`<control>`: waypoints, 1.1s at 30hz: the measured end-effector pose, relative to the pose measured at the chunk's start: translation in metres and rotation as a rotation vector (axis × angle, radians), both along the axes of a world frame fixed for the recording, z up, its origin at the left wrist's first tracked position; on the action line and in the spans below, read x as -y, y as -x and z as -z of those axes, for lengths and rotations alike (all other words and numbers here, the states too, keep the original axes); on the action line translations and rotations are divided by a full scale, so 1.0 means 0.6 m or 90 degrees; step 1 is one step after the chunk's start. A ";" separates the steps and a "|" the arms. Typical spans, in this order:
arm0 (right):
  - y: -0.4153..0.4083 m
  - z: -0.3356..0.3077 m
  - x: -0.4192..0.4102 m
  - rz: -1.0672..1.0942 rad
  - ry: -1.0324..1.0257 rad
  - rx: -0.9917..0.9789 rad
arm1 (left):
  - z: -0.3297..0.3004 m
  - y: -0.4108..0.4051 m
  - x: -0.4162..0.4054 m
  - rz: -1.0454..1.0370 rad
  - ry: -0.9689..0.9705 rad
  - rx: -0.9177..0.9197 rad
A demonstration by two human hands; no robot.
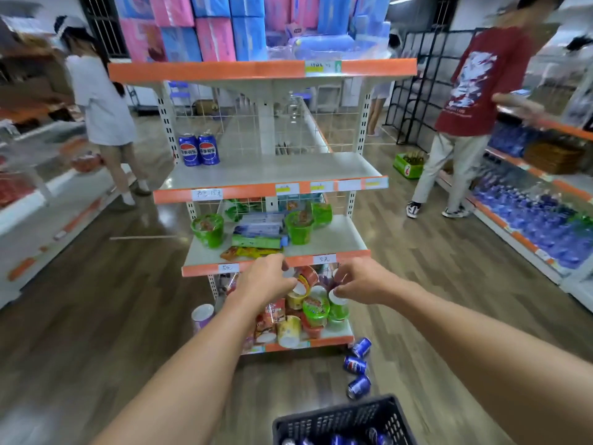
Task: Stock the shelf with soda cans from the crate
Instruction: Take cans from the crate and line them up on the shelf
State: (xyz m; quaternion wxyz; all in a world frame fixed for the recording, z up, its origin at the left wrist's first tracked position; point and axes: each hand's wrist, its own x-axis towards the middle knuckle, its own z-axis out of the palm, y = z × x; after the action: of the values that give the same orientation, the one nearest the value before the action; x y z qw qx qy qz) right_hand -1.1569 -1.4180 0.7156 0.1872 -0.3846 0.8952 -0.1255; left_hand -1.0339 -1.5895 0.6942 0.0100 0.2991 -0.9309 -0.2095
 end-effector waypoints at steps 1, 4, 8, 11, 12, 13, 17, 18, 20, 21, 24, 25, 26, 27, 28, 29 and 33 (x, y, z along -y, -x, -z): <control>-0.004 0.006 -0.005 -0.008 0.003 0.005 | 0.004 -0.008 -0.005 -0.007 0.006 0.001; -0.016 0.024 -0.018 -0.019 0.022 0.007 | 0.017 -0.026 -0.021 -0.018 0.015 0.001; -0.041 0.049 -0.038 -0.014 0.021 0.014 | 0.043 -0.051 -0.043 -0.018 -0.004 0.010; -0.063 0.083 -0.058 -0.013 0.020 0.026 | 0.073 -0.071 -0.065 -0.017 0.000 0.021; -0.072 0.096 -0.066 -0.013 0.025 0.027 | 0.085 -0.078 -0.073 -0.016 0.000 0.023; -0.079 0.113 -0.073 -0.012 0.025 0.030 | 0.098 -0.086 -0.082 -0.014 -0.002 0.025; -0.106 0.184 -0.098 -0.014 0.021 0.036 | 0.170 -0.110 -0.116 -0.018 -0.018 0.017; -0.112 0.204 -0.105 -0.012 0.019 0.047 | 0.192 -0.115 -0.124 -0.018 -0.024 0.017; -0.122 0.253 -0.120 -0.016 0.006 0.066 | 0.244 -0.121 -0.137 -0.018 -0.045 0.012; -0.122 0.280 -0.128 -0.023 -0.010 0.067 | 0.269 -0.122 -0.145 -0.018 -0.055 0.012; -0.124 0.370 -0.151 -0.025 -0.028 0.063 | 0.359 -0.114 -0.163 -0.006 -0.064 0.025; -0.120 0.407 -0.158 -0.029 -0.031 0.057 | 0.391 -0.110 -0.170 -0.007 -0.069 0.024; -0.118 0.439 -0.165 -0.027 -0.027 0.053 | 0.425 -0.104 -0.177 -0.006 -0.076 0.024; -0.114 0.476 -0.171 -0.022 -0.037 0.048 | 0.461 -0.098 -0.185 -0.003 -0.082 0.024; -0.110 0.513 -0.178 -0.022 -0.037 0.048 | 0.499 -0.092 -0.191 -0.001 -0.084 0.021; -0.106 0.550 -0.184 -0.026 -0.040 0.051 | 0.535 -0.089 -0.196 -0.003 -0.086 0.022; -0.094 0.692 -0.205 -0.019 -0.051 0.057 | 0.681 -0.081 -0.212 -0.009 -0.103 0.036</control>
State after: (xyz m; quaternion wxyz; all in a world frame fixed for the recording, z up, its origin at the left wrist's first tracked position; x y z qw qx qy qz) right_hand -1.1006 -1.2952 0.3005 0.2442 -0.3842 0.8843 -0.1036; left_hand -0.9853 -1.4623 0.2854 -0.0393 0.3112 -0.9088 -0.2752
